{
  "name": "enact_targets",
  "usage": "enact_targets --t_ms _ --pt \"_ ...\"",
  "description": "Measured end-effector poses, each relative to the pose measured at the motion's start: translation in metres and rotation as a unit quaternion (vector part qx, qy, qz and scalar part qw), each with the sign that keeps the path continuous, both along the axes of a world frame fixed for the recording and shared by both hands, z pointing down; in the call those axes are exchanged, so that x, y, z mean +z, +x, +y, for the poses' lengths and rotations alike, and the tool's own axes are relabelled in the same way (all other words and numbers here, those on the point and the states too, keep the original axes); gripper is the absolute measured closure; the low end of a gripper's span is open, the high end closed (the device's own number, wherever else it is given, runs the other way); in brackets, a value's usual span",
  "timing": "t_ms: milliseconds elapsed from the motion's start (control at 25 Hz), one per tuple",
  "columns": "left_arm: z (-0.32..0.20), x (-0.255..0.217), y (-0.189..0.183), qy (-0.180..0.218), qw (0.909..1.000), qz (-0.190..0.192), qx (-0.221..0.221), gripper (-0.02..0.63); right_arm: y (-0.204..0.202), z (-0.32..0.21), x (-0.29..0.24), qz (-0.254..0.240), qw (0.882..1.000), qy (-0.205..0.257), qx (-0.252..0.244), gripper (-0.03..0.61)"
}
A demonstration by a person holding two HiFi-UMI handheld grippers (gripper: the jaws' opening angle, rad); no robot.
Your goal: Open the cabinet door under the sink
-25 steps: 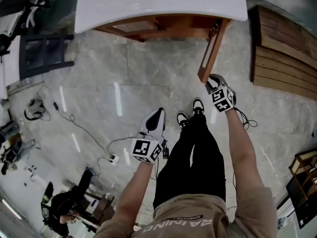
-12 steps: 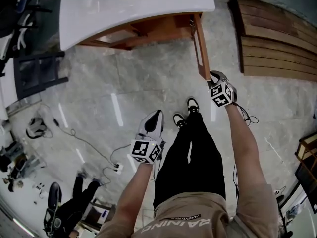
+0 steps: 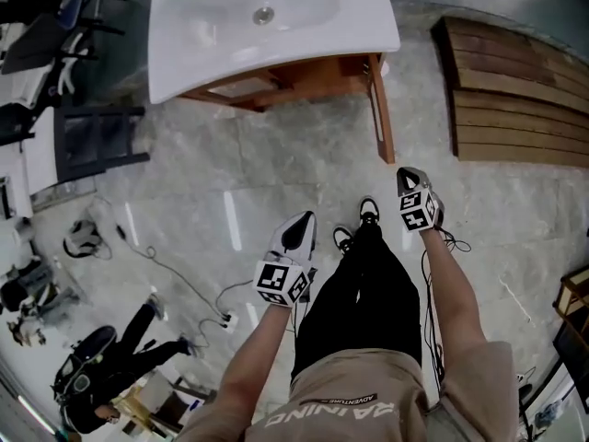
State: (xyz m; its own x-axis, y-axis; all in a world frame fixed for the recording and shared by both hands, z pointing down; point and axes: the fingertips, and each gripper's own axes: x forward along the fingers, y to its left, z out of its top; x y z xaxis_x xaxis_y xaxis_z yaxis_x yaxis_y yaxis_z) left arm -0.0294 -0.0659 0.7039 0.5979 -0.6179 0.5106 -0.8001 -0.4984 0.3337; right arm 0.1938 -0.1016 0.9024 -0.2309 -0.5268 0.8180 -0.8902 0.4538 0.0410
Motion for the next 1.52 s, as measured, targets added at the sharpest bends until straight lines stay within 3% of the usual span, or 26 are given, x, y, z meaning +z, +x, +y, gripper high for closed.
enact_targets --t_ms 240,560,760,1120,1520 --pt "0.011 -0.031 0.009 0.001 1.0 -0.004 0.002 0.595 0.002 0.03 -0.058 -0.021 1.0 -0.002 0.013 0.577" --pt "-0.004 -0.093 0.02 0.048 0.9988 -0.01 0.011 0.595 -0.013 0.013 -0.182 -0.079 0.995 0.066 0.007 0.577" --pt "-0.019 -0.145 0.018 0.081 0.9966 -0.005 0.014 0.595 -0.03 -0.005 -0.268 -0.12 0.985 0.124 0.005 0.577" --pt "-0.027 -0.228 0.003 0.159 0.9846 -0.037 0.063 0.595 -0.065 -0.02 -0.403 -0.148 0.961 0.233 -0.022 0.577" --pt "-0.05 -0.315 -0.029 0.233 0.9715 -0.016 0.042 0.595 -0.103 -0.013 -0.495 -0.171 0.936 0.304 -0.048 0.577"
